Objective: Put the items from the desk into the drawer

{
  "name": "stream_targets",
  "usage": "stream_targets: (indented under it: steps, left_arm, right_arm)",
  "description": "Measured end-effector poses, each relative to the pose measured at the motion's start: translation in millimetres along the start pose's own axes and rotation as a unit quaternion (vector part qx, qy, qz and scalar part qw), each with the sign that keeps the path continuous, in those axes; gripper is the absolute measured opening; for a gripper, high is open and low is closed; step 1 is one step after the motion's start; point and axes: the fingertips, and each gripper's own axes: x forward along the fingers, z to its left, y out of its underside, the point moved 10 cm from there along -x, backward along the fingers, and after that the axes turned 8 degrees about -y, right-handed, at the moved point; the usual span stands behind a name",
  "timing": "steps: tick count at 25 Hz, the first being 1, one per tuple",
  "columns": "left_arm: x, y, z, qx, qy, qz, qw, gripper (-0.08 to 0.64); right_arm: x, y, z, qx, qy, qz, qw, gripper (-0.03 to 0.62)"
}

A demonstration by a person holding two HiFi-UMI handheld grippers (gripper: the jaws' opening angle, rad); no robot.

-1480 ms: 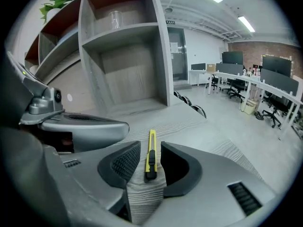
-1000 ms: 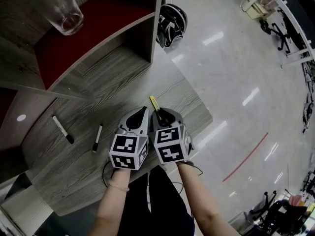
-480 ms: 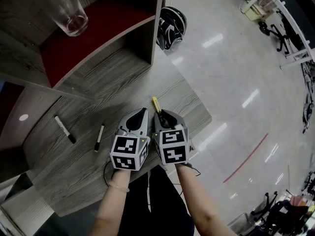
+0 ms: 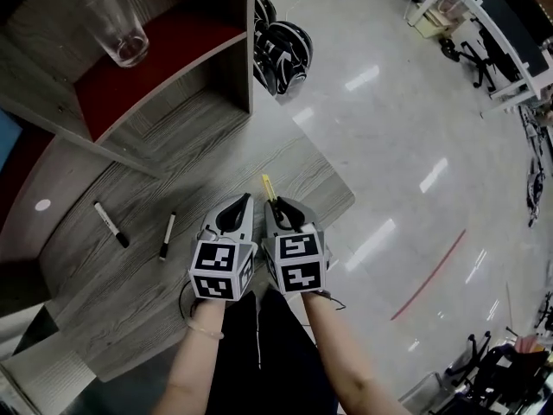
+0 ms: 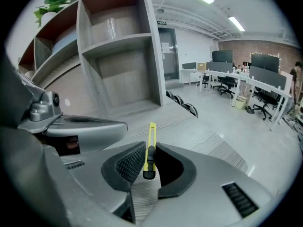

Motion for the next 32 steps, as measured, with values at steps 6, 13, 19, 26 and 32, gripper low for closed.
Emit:
stream_targets:
  steps: [6, 13, 19, 26, 32]
  left_arm:
    - [-13.8, 10.3, -18.8, 0.009, 0.008, -0.003, 0.9999, 0.029]
    - [-29.5, 17.5, -43.5, 0.024, 0.028, -0.001, 0.9993, 0.029]
    - [-40.4, 26.4, -73.0, 0.041, 0.048, 0.004, 0.9980, 0.029]
    - [-48.7, 43.0, -98.8, 0.044, 0.060, 0.011, 0.9971, 0.029]
    - [-50.8, 61.6, -118.8, 0.043, 0.061, 0.021, 0.9970, 0.029]
  right_arm:
    - [-22.6, 13.0, 2.4, 0.003, 0.008, -0.009, 1.000, 0.075]
    - [-56.0, 28.4, 4.5, 0.018, 0.026, -0.021, 0.999, 0.075]
    - [-89.1, 48.6, 1.3, 0.040, 0.041, -0.027, 0.998, 0.075]
    - [-115.0, 70.7, -4.0, 0.047, 0.057, -0.030, 0.997, 0.075]
    - [-132.9, 89.3, -16.0, 0.046, 0.070, -0.031, 0.996, 0.075]
